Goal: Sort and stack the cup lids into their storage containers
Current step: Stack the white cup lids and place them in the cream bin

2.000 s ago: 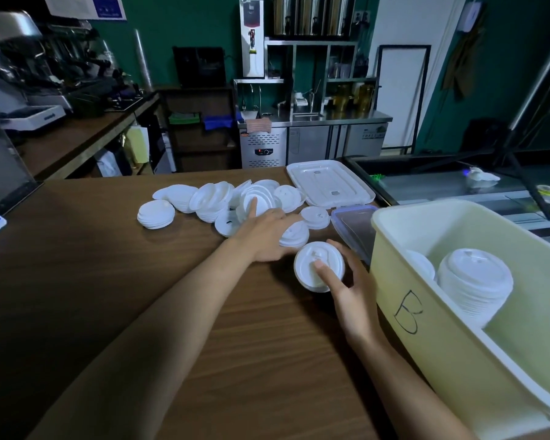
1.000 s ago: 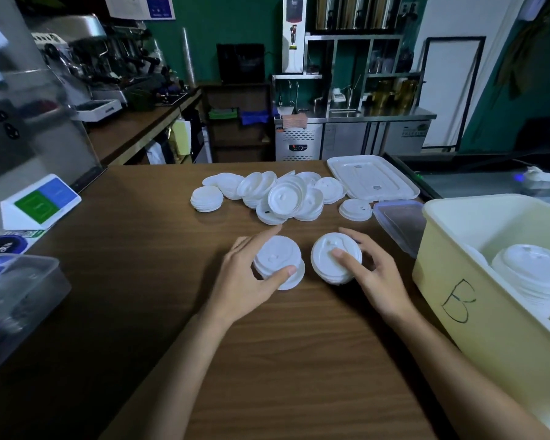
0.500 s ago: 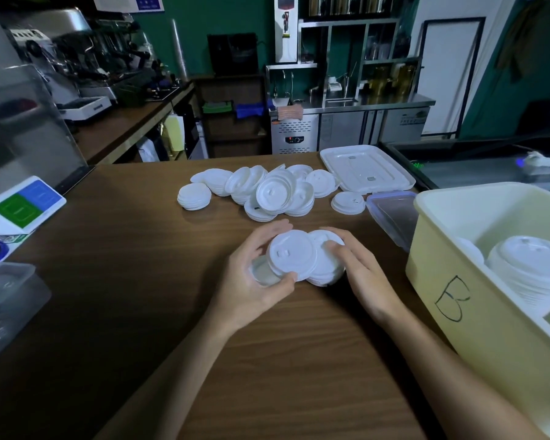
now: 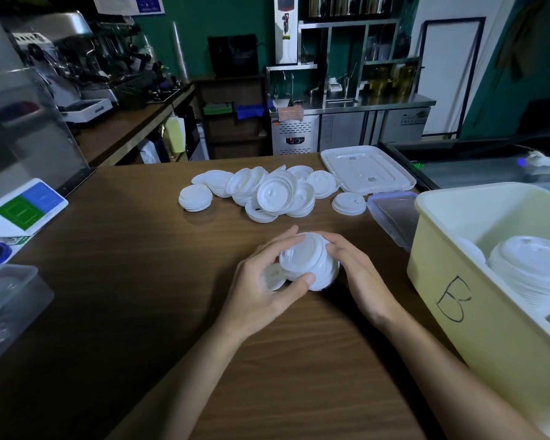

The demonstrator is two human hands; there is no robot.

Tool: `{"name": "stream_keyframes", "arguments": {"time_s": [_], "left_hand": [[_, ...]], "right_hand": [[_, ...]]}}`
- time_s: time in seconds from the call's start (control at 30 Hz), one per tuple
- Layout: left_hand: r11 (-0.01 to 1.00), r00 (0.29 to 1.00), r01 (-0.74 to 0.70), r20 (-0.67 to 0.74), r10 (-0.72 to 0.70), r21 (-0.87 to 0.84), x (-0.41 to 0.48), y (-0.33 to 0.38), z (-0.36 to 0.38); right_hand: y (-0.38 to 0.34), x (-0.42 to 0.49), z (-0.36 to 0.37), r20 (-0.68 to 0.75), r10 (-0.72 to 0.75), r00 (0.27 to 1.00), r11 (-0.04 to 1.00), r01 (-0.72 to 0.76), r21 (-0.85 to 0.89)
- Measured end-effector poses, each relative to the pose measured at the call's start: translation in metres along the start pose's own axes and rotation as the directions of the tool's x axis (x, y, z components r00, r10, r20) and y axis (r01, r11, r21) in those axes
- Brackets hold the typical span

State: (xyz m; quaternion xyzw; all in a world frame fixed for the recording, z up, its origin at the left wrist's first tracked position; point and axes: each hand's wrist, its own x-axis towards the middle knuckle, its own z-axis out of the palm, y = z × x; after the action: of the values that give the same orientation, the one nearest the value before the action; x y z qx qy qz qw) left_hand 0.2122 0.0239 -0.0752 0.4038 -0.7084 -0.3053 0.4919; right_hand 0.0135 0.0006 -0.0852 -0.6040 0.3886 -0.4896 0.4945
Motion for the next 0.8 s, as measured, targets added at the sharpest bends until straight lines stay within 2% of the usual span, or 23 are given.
{"name": "stream_keyframes", "arguments": {"time_s": [0.1, 0.17, 0.33, 0.6, 0.67, 0.73, 0.8], "left_hand": [[1.0, 0.991, 0.007, -0.135, -0.009, -0.011, 0.002, -0.001, 0.006], [1.0, 0.986, 0.009, -0.164, -0.012, -0.014, 0.002, -0.002, 0.006], [0.993, 0.999, -0.032, -0.003, 0.032, 0.112, 0.002, 0.003, -0.002], [0.994, 0.991, -0.056, 0.127, 0.044, 0.097, 0.001, 0.012, -0.001], [1.0, 0.992, 0.003, 0.127, -0.004, 0.008, 0.001, 0.014, 0.001], [0.99, 0.994, 0.102, 0.048, -0.098, -0.096, 0.002, 0.012, 0.002], [0.981, 0.987, 0.155, -0.029, -0.16, -0.116, 0.005, 0.005, 0.0]], "right_hand": [[0.001, 0.002, 0.001, -0.001, 0.021, 1.0, 1.0, -0.021, 0.001], [0.001, 0.002, 0.001, -0.008, 0.047, 0.999, 0.999, -0.047, 0.022], [0.001, 0.002, 0.003, -0.016, 0.075, 0.997, 0.995, -0.074, 0.059], [0.0, -0.001, 0.001, 0.007, -0.012, 1.0, 0.999, 0.012, -0.044], [0.0, -0.001, 0.001, 0.0, -0.018, 1.0, 1.0, 0.018, -0.023], [-0.001, -0.001, 0.001, -0.007, -0.029, 1.0, 1.0, 0.029, 0.003], [-0.002, -0.001, 0.001, 0.007, -0.034, 0.999, 0.998, 0.034, 0.043]]}}
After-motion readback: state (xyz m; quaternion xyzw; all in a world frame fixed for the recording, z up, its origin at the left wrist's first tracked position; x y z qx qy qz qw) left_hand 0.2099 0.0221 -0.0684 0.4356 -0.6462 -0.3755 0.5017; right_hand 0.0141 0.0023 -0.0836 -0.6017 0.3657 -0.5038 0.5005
